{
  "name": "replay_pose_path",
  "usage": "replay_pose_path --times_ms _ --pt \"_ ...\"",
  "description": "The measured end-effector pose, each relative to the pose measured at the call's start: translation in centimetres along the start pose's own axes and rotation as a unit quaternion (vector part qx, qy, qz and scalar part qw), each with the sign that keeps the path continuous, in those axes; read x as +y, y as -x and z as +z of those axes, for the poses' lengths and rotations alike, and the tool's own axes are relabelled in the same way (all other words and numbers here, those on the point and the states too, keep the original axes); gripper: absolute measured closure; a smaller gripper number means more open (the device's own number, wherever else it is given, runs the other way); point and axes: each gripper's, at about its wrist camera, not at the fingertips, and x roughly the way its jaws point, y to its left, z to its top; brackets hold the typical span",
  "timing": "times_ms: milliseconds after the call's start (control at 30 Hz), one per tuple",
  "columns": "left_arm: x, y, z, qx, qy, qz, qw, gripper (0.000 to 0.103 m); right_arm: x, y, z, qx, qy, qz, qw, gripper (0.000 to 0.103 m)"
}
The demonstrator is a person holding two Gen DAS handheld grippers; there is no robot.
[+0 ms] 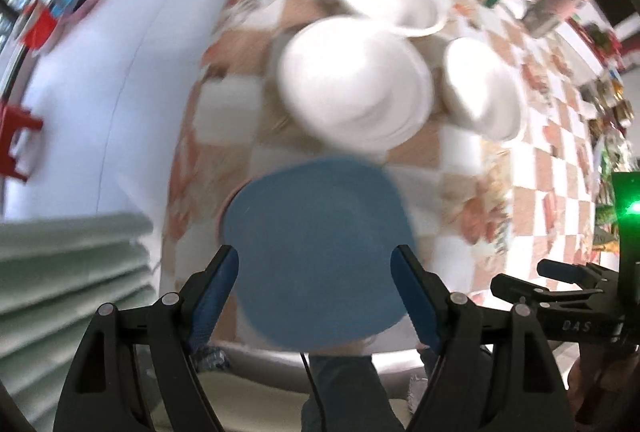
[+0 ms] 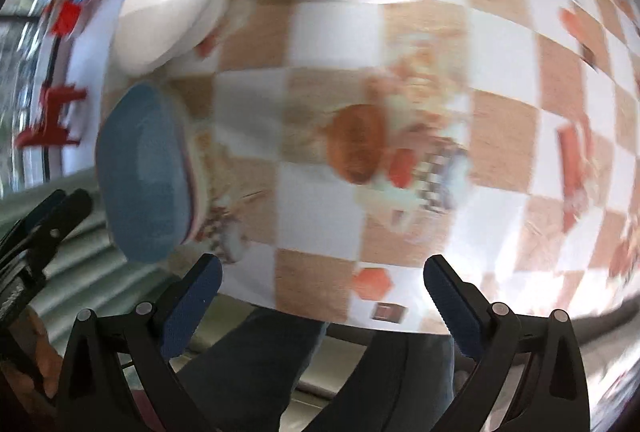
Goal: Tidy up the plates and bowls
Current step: 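Lower the light-blue plate onto the pink plate and open both grippers, then move both grippers to a white round plate and close them on its rim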
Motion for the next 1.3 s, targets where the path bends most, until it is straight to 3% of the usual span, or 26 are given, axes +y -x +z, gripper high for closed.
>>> replay_pose_path --times_ms 133,300,467,567,700,933,1300 --pt "-2.8 0.5 1.8 -0.011 -0.048 -0.005 0.9988 0.022 -2.9 2.5 0.1 -0.037 -0.040 -0.001 0.999 0.002" --pt "-6.3 0.6 3.3 -0.015 -0.096 0.008 0.9952 0.022 -5.2 3.4 -0.6 -0.049 -0.085 0.000 0.995 0.002" --pt "-8.5 -0.3 4.8 -0.007 -0.093 0.015 0.9956 0.022 -7.6 3.6 -0.9 -0.040 -0.113 -0.002 0.993 0.002" --pt "-10.0 -1.1 6.0 -0.005 -0.086 0.047 0.9952 0.022 -8.4 3.8 -0.5 -0.043 -0.115 -0.003 0.992 0.002" --pt "-10.9 -1.9 7.9 -0.001 -0.058 0.055 0.9968 0.022 -9.0 4.3 2.1 -0.048 -0.102 -0.004 0.994 0.002" --pt "-12.0 -4.1 11.5 -0.002 -0.022 0.115 0.9931 0.022 -8.2 4.9 9.1 -0.048 -0.047 -0.019 0.998 0.002" --pt "-13.9 -8.7 14.5 0.020 -0.070 0.192 0.9787 0.022 -8.5 3.6 16.4 -0.041 -0.022 -0.016 0.999 0.002"
